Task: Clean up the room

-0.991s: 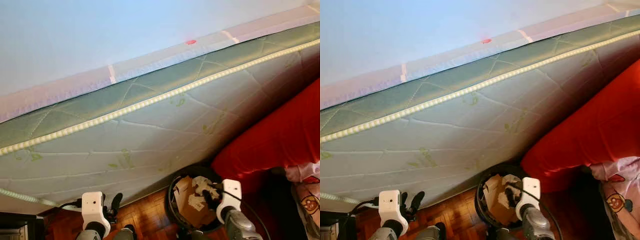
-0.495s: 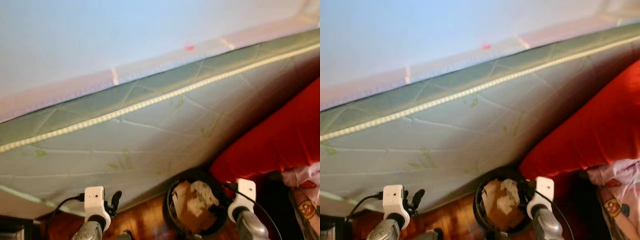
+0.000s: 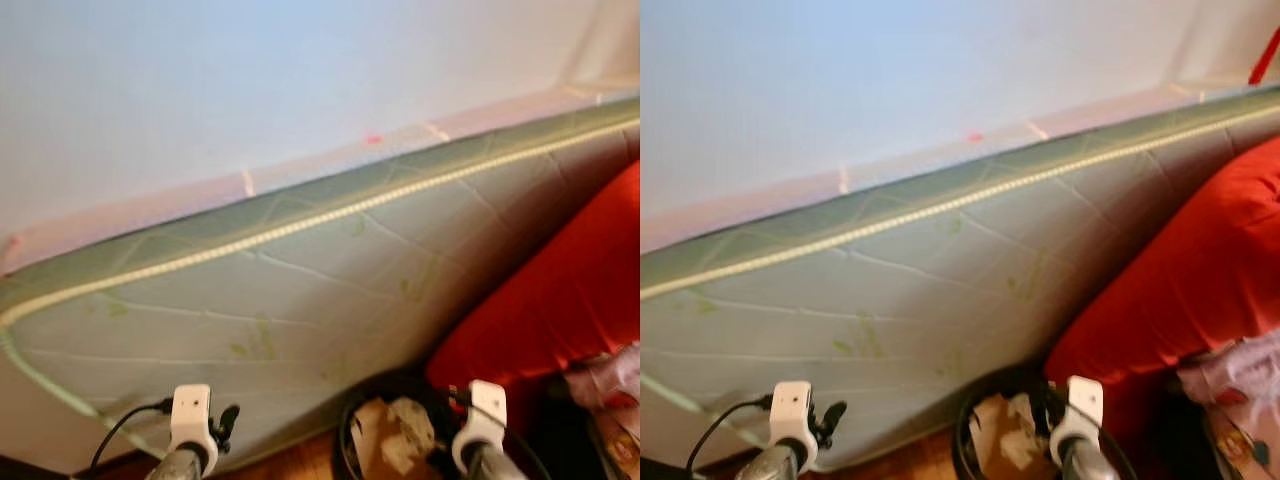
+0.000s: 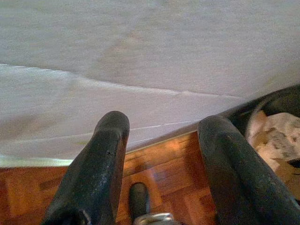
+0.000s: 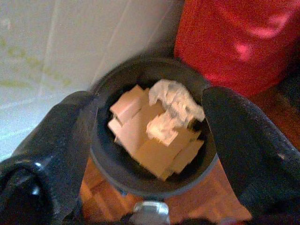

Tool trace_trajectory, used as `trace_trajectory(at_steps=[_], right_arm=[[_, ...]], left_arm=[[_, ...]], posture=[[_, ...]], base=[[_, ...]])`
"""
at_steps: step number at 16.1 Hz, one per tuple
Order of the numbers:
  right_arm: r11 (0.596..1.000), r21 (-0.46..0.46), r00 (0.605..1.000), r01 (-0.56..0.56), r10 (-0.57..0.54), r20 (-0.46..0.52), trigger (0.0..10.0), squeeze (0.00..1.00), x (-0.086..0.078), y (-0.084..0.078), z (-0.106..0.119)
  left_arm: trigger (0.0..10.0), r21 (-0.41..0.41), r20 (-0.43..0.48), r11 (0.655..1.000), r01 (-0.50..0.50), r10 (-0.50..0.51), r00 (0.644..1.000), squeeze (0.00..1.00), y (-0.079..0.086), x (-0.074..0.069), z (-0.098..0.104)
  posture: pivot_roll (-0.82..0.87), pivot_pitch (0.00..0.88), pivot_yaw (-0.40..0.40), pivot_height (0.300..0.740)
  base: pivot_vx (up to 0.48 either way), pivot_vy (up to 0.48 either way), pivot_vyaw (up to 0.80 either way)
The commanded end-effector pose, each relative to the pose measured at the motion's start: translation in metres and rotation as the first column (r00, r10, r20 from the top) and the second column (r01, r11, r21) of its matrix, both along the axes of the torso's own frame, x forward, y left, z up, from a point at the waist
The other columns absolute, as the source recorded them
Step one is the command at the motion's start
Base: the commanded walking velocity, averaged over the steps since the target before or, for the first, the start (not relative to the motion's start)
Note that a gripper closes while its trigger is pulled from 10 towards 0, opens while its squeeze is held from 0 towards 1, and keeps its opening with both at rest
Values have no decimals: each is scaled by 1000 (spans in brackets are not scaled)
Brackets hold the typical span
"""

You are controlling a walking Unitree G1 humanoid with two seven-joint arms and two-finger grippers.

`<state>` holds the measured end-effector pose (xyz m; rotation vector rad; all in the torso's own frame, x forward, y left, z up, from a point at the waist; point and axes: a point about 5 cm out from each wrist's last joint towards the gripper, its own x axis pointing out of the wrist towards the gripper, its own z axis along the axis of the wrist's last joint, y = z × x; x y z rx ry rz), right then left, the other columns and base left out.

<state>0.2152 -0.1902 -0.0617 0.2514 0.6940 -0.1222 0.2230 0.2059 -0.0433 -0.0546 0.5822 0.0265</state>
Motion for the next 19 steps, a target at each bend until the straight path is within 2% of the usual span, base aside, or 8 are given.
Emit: trace_trajectory(at_steps=[1, 2, 5, 9, 14, 19], right_arm=[[1000, 14, 998, 18, -17, -56, 10000, 0, -12, 2, -8], [1000, 16, 998, 19, -18, -67, 10000, 0, -15, 2, -10], [1000, -2, 987, 8, -8, -158, 10000, 0, -40, 1, -23], [1000, -17, 977, -5, 1, -215, 10000, 0, -58, -7, -30], [1000, -27, 979, -5, -1, -204, 10000, 0, -52, -19, -26], [1000, -17, 978, -24, 20, -206, 10000, 0, -56, -13, -28]], left_arm=[[10000, 11, -26, 1000, -3, 3, 1000, 0, 4, -3, -4], [10000, 14, -33, 1000, 1, 0, 999, 0, 3, -3, -4], [10000, 18, -86, 1000, -1, 2, 996, 0, 6, -6, -10], [10000, 13, -182, 998, -53, 55, 982, 0, 15, -25, -23], [10000, -7, -213, 997, -72, 69, 975, 0, 8, -31, -28], [10000, -14, -234, 997, -75, 69, 970, 0, 6, -37, -32]], posture=[[145, 19, -1, 740], [142, 16, -1, 740], [129, 5, 4, 740], [123, 2, -20, 740], [116, 44, -36, 740], [112, 65, -29, 740]], base=[[0, 0, 0], [0, 0, 0], [0, 0, 0], [0, 0, 0], [0, 0, 0], [0, 0, 0]])
